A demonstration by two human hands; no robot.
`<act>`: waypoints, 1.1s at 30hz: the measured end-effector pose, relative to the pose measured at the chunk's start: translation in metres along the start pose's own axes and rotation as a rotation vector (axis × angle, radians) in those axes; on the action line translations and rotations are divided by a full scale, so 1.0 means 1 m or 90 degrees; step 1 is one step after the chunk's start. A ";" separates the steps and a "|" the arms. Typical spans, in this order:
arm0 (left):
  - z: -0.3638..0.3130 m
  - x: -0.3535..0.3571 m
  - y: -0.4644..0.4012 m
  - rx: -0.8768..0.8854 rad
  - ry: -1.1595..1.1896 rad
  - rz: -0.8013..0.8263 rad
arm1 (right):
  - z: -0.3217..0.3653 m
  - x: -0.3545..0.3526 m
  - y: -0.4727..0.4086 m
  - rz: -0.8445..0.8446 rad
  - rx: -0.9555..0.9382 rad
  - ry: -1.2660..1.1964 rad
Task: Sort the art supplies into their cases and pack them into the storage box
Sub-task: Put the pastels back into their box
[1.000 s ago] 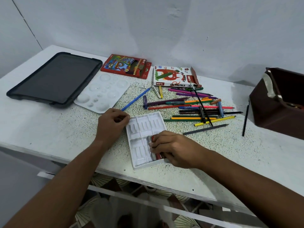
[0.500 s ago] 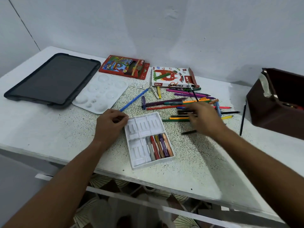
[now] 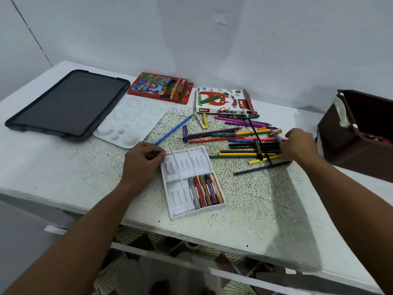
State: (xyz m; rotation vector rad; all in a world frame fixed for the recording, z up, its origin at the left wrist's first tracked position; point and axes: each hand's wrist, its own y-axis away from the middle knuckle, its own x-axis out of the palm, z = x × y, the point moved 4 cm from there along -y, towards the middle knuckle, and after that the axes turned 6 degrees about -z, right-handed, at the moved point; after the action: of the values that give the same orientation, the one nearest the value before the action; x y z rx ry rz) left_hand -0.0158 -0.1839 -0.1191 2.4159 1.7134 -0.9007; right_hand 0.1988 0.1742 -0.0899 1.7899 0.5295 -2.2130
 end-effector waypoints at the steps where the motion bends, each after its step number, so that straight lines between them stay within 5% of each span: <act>1: 0.000 0.000 0.000 -0.001 0.002 0.000 | 0.000 -0.004 0.001 0.010 0.001 0.010; 6: 0.002 0.000 0.000 -0.008 0.016 0.001 | 0.032 -0.035 0.027 -0.012 -0.166 -0.052; 11: 0.001 0.001 0.000 -0.008 0.018 0.002 | 0.103 -0.036 0.122 0.036 -0.634 -0.175; 16: 0.002 0.000 0.000 -0.010 0.017 0.000 | 0.137 -0.011 0.192 0.066 -0.862 -0.195; 33: 0.003 0.000 0.000 -0.005 0.019 0.002 | 0.135 0.000 0.201 0.145 -0.869 -0.279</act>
State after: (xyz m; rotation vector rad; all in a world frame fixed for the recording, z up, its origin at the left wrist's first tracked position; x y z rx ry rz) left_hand -0.0173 -0.1849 -0.1215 2.4385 1.7187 -0.8606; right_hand 0.1610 -0.0647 -0.0904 0.5797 1.2120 -1.3128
